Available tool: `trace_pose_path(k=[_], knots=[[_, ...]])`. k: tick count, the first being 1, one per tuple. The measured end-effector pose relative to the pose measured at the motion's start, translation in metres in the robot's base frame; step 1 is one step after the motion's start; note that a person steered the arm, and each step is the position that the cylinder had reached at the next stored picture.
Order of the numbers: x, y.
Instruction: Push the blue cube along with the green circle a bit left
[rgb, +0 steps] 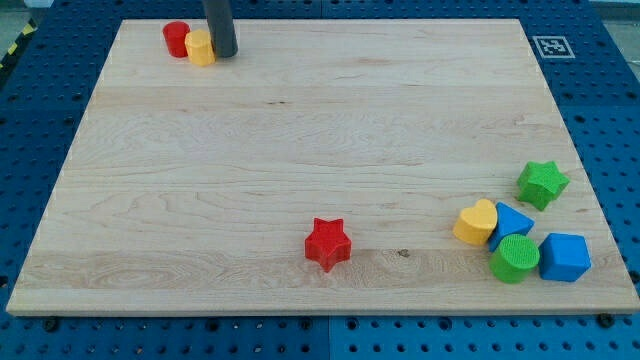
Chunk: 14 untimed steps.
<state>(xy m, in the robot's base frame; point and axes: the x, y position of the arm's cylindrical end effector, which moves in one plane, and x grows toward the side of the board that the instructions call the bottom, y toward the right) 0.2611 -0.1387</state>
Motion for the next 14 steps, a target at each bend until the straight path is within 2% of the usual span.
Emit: trace_pose_path(k=[1,2,3,4,5,7,8,10,11,13,14], knots=[[0.005,0.001],[0.039,0.033],[0.055,0.094],[0.085,0.185],[0.138,0.284],[0.182,0.48],[0.2,0.484],[0.325,0.45],[0.328,0.448],[0.333,0.396],[0.333,0.396]])
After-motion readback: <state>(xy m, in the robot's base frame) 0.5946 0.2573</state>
